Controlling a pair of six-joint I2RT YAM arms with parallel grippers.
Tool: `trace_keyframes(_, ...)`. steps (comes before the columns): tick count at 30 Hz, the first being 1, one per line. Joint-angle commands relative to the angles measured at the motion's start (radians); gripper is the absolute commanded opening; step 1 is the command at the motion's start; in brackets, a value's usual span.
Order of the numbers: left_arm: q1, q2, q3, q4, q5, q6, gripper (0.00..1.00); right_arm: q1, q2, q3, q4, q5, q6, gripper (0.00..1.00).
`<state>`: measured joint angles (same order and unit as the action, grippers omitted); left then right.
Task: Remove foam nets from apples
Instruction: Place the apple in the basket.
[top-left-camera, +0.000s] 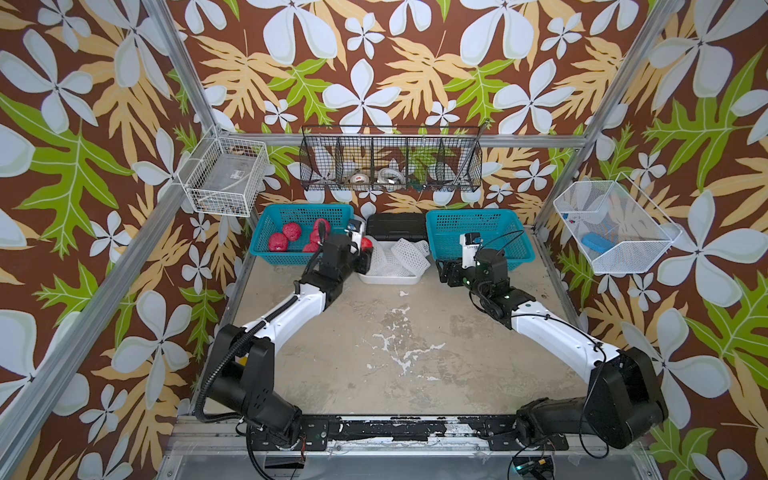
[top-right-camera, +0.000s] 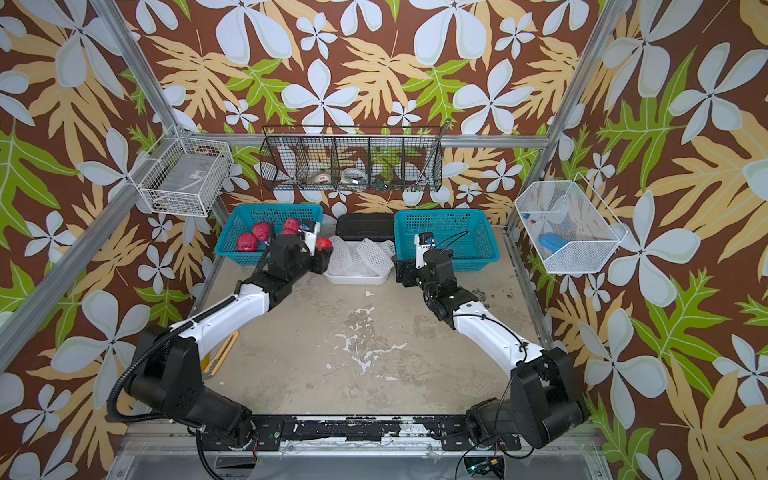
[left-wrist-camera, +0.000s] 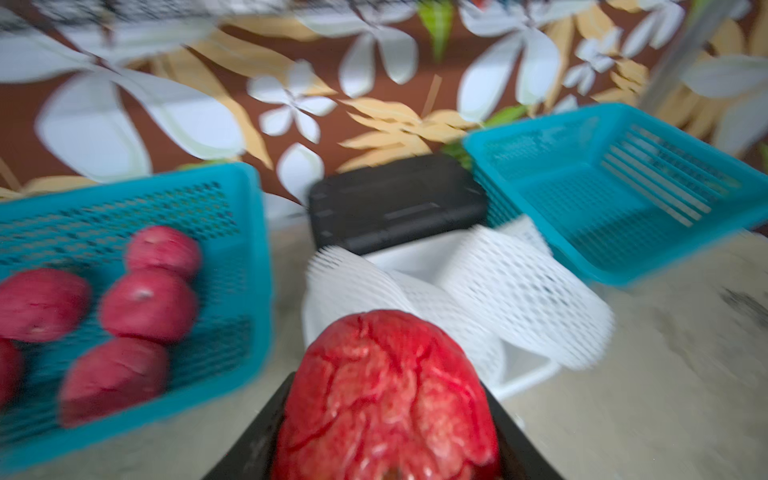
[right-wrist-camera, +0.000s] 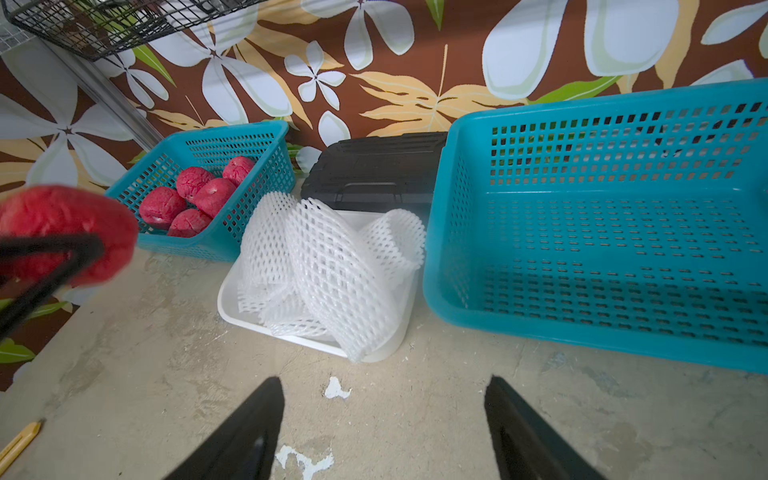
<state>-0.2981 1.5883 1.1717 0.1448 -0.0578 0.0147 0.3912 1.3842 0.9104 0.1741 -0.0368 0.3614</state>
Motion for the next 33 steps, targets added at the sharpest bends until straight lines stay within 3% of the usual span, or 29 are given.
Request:
trace_keyframes(1,0.118,0.079,0.085,-0.037,-0.072,0.061,0.59,0.0,-0.008,-0.002,0.044,0.023,0.016,0.79)
trace_keyframes(8,0.23,0.333,0.317,-0.154,-0.023,0.15,0.58,0.001,-0.046,-0.029,0.049,0.052,0.01,0.79)
trace_keyframes(17,0.231,0.551,0.488,-0.229,0.021,0.215,0.63,0.001,-0.043,-0.044,0.047,0.107,0.004,0.79)
trace_keyframes(27,0.231,0.695,0.619,-0.281,0.049,0.238,0.66,0.0,-0.131,-0.085,0.078,0.169,-0.003,0.79)
trace_keyframes(33,0.231,0.686,0.66,-0.323,0.032,0.217,0.92,0.001,-0.139,-0.085,0.065,0.184,-0.015,0.79)
